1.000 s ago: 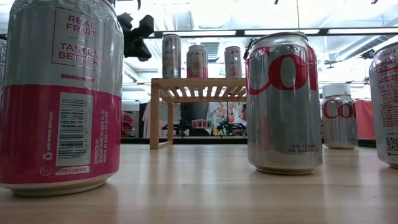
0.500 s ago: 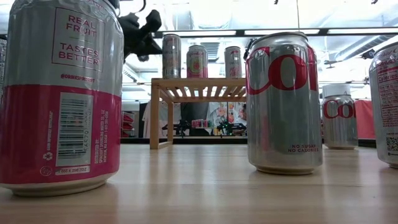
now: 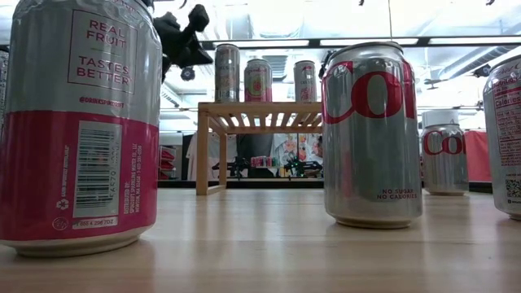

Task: Place canned beverage on shelf
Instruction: Put the bottom white and yellow soda can on the shelf, then put the bottom center silver soda can on the shelf

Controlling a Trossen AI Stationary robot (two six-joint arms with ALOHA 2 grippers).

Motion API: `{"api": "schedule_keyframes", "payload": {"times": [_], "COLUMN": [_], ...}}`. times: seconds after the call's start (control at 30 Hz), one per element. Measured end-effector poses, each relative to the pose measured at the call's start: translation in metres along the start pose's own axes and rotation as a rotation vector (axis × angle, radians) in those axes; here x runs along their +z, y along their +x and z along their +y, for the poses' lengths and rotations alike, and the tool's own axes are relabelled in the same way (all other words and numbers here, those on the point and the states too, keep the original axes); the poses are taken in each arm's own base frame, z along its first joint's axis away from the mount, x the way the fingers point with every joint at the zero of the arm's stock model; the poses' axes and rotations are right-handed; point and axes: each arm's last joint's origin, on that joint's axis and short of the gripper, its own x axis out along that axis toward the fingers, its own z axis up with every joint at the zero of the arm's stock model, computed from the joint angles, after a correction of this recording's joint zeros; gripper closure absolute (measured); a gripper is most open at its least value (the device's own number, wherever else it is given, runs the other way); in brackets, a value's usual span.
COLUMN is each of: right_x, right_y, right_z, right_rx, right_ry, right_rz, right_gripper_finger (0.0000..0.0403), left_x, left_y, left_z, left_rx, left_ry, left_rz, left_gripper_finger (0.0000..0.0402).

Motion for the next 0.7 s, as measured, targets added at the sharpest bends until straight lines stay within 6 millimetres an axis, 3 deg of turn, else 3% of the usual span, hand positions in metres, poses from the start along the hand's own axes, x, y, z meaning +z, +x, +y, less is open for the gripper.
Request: {"api": "schedule_keyframes", "payload": {"times": [0.23, 0.43, 0.57, 0.7], "right_x": [-0.003, -0.010, -0.015, -0.021], "right_y": [0.003, 0.020, 0.034, 0.047], "right_z": [0.001, 0.003, 0.006, 0.015], "right_rx": [0.018, 0.061, 0.141, 0.317], "right_ry": [0.082, 0.136, 0.312, 0.528], "right_rz": [0.018, 0.045, 0.062, 0.124], "right_gripper_finger": [0.0385, 0.0385, 0.0385, 0.0385], "left_x": [0.007, -0.013, -0.025, -0.032], "left_y": [-0.033, -0.064, -0.084, -0.098], "left_z": [-0.026, -0.060, -0.075, -0.078], "left_rx": [-0.147, -0.249, -0.336, -0.366], "left_ry": [-0.031, -0.048, -0.032, 0.021], "left_rz": [0.009, 0.079, 0.156, 0.241], "left_gripper_finger": [0.0402, 0.0402, 0.0402, 0.0402]}}
